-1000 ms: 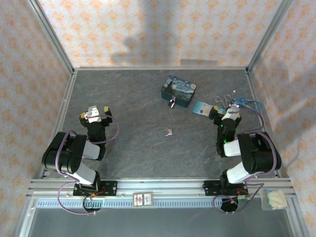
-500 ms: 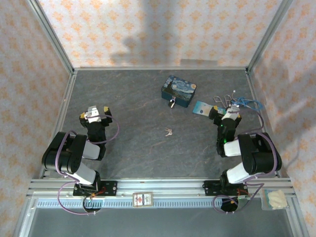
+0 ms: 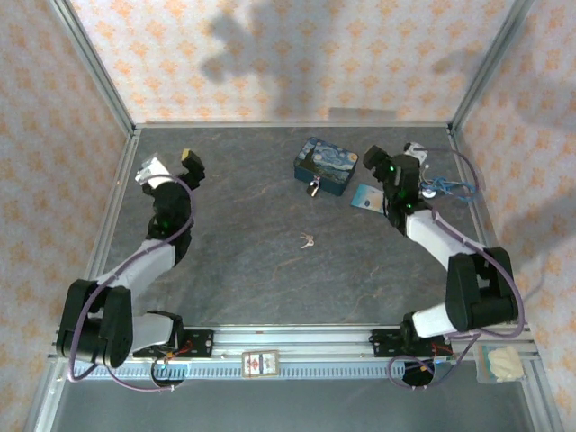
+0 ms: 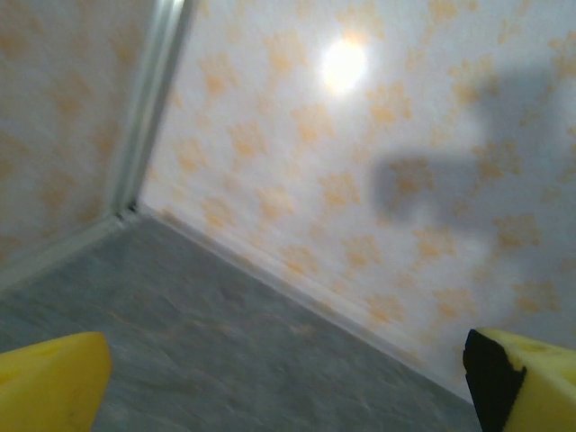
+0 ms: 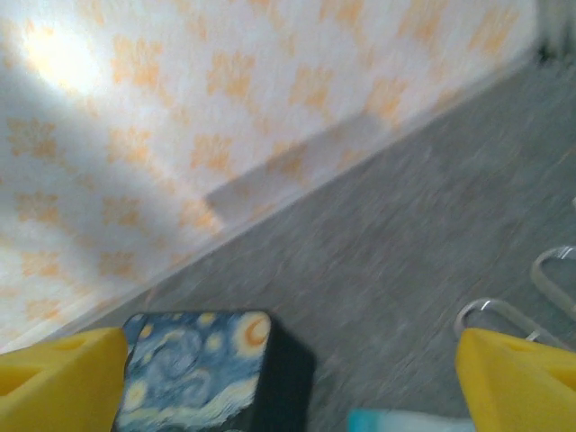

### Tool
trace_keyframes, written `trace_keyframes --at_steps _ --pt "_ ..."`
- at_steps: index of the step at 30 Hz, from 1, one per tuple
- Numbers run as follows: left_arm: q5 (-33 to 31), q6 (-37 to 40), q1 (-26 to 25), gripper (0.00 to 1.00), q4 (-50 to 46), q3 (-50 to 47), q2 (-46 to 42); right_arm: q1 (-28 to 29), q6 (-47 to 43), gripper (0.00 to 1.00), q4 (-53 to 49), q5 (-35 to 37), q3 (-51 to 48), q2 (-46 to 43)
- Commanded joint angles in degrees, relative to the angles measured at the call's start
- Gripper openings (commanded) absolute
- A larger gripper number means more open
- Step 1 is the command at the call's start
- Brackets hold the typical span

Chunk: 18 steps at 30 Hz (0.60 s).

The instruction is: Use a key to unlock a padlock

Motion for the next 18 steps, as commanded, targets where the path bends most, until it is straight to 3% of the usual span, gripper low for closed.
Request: trace_keyframes --at_steps 1,5,8,11,18 --pt "7.76 -13.80 -0.69 0.99 -19.49 6.09 4.88 0.56 7.36 0.87 -12.76 -8.33 5.60 5.21" --pt "10.58 -17.04 -2.44 0.99 -26.47 9.84 9.07 2.47 6.28 0.86 -15.80 -9.58 11.86 12.08" --pt "19.47 -12.84 -3.17 0.99 -21.10 6.68 8.25 2.96 6.13 0.84 -16.19 -9.62 15.59 17.27" --pt "24.05 -12.73 -3.10 0.99 -13.91 1.66 5.18 3.05 5.49 0.82 -16.23 -9.64 19.19 21.82" --pt "14.30 -11.50 -2.40 0.99 -10.64 -4.93 -3.23 3.16 -0.93 0.81 -19.91 -14.79 28.61 30.64"
